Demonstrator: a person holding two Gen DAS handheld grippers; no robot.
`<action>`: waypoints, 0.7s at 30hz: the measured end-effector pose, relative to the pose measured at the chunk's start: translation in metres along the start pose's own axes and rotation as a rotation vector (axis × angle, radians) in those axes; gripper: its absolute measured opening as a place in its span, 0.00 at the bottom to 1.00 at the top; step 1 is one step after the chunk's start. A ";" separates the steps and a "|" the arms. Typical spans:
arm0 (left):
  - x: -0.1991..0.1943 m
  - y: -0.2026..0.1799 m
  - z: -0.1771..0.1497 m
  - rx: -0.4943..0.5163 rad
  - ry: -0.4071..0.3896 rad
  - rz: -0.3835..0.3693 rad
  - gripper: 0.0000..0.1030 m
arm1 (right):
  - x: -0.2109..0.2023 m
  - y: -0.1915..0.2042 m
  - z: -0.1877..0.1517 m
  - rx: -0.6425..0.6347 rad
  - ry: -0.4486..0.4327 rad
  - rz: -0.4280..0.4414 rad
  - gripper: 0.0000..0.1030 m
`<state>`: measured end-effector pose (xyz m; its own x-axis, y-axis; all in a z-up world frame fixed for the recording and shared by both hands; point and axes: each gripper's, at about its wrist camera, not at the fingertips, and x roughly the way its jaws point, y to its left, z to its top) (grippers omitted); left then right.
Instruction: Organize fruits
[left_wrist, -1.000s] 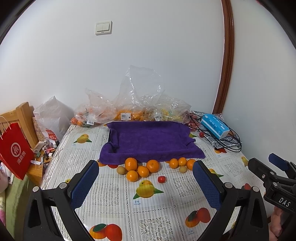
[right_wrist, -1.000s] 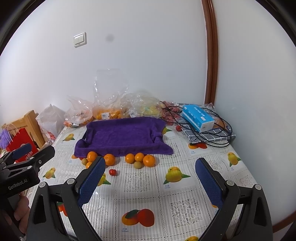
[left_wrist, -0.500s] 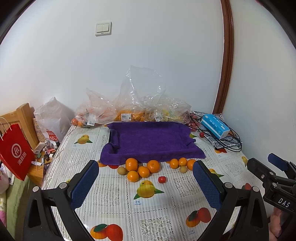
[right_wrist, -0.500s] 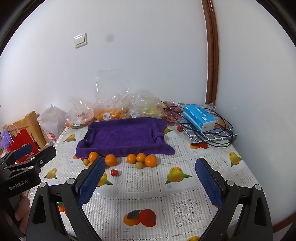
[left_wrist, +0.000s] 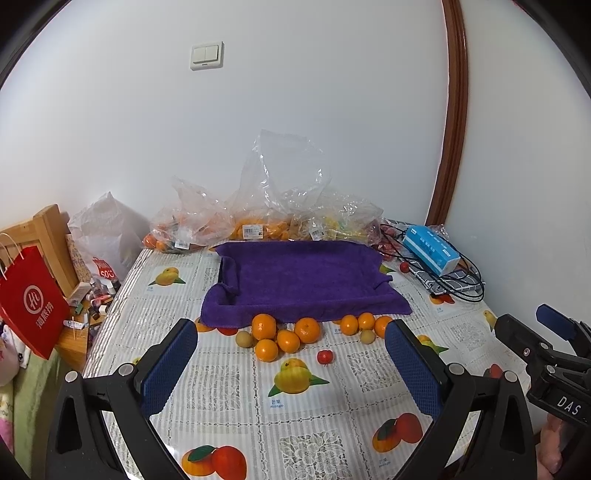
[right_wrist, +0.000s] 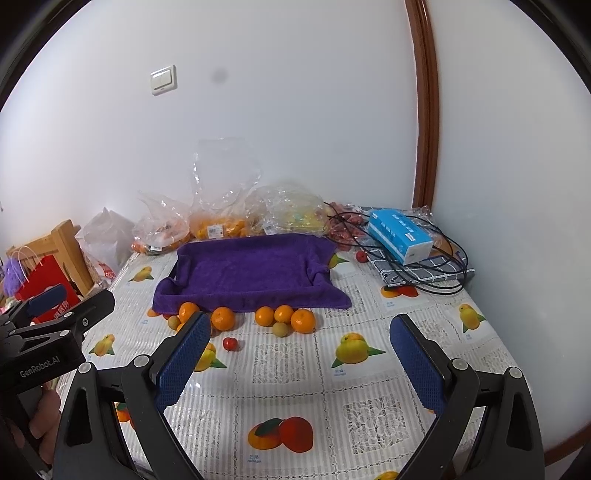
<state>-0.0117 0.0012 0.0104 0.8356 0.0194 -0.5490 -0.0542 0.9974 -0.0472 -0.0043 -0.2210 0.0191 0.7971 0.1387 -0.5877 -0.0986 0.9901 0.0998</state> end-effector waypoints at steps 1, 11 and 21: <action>0.000 0.000 0.000 0.000 0.000 0.002 0.99 | 0.000 0.000 0.000 0.000 0.000 -0.001 0.95; 0.014 0.007 0.004 -0.004 0.013 0.035 1.00 | 0.019 0.004 0.005 -0.021 0.044 -0.005 0.95; 0.064 0.023 -0.002 -0.034 0.088 0.010 0.99 | 0.071 0.010 -0.006 -0.041 0.157 0.003 0.99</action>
<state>0.0395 0.0258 -0.0273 0.7837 0.0220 -0.6207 -0.0823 0.9942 -0.0686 0.0480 -0.2008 -0.0260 0.6942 0.1398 -0.7060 -0.1272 0.9893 0.0709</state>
